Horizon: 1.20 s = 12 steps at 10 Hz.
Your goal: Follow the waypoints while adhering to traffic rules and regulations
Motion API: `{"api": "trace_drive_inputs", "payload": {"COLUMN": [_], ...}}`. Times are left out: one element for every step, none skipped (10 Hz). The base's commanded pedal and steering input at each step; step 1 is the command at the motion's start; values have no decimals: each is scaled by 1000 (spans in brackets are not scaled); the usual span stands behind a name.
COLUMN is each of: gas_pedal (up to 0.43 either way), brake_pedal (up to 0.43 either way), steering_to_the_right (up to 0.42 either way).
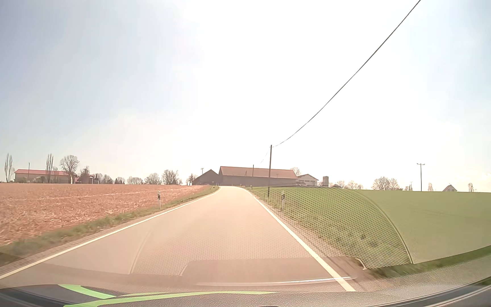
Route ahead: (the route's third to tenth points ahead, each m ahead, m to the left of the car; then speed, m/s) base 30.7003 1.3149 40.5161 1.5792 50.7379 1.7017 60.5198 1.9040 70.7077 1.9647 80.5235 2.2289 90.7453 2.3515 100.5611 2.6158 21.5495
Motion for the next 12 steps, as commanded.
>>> {"api": "trace_drive_inputs", "payload": {"gas_pedal": [248, 248, 248, 248, 248, 260, 260, 260, 280, 280, 287, 299], "brake_pedal": [0, 0, 0, 0, 0, 0, 0, 0, 0, 0, 0, 0], "steering_to_the_right": [-1, -1, -1, -2, -3, -3, -3, -4, -3, -4, -4, -3]}}
